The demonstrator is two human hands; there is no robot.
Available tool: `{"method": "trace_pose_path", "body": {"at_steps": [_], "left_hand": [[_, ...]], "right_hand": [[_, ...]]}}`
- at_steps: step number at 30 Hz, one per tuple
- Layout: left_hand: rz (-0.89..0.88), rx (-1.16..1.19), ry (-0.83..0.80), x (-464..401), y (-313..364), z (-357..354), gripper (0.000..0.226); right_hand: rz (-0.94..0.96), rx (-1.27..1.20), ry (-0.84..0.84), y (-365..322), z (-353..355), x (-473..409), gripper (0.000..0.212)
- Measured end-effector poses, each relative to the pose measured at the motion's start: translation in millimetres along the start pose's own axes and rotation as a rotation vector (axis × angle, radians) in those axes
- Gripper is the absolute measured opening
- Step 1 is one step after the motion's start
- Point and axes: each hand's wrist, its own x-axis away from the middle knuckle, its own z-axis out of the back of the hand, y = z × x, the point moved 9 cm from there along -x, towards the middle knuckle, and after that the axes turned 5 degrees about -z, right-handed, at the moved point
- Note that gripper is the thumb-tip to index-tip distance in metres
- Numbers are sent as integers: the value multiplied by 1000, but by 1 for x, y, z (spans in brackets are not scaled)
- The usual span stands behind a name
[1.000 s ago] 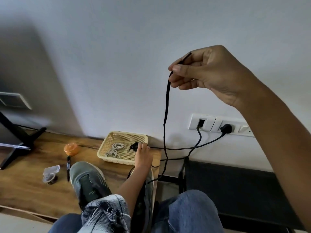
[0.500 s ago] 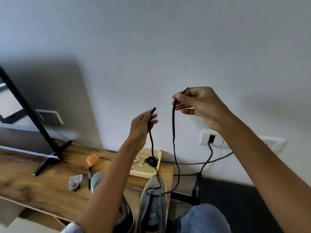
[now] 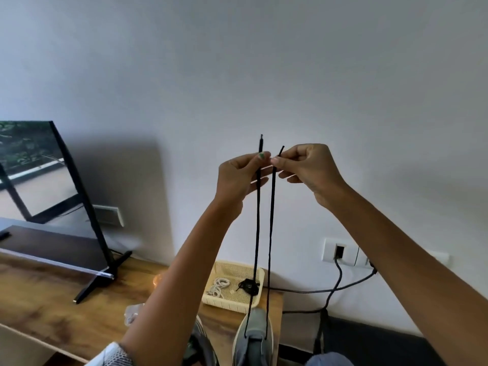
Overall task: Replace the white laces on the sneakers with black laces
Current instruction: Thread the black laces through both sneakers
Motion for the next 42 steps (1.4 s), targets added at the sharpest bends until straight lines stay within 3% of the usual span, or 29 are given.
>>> {"method": "trace_pose_path", "body": {"at_steps": [6,14,18,24,27,35,38,42], "left_hand": [[-27,-92,-36,3,3,-5,16],[-31,-132,-47,4,0,-8,12],[-27,-101,1,3,-4,-1,15],[-9,-77,23,0,-14,13,18],[-7,-77,39,-3,-16,19,16],[-10,-78,61,-10,-17,33,18],[-14,-77,62,-10,-17,35,17],[-13,-78,76,-10,-17,40,14]], "right_hand": [[38,61,18,-8,1,-3,11],[38,-96,-37,-1,-6,0,6],[-164,-199,3,87,-7,20,17],[-627,281,-340,307,-72,130,10],[-691,410,-391,368,-97,161,17],[-620,516,-213,401,-112,161,5],[-599,573,-176,403,-112,162,38],[-692,613,-188,411,-113,167,33]]}}
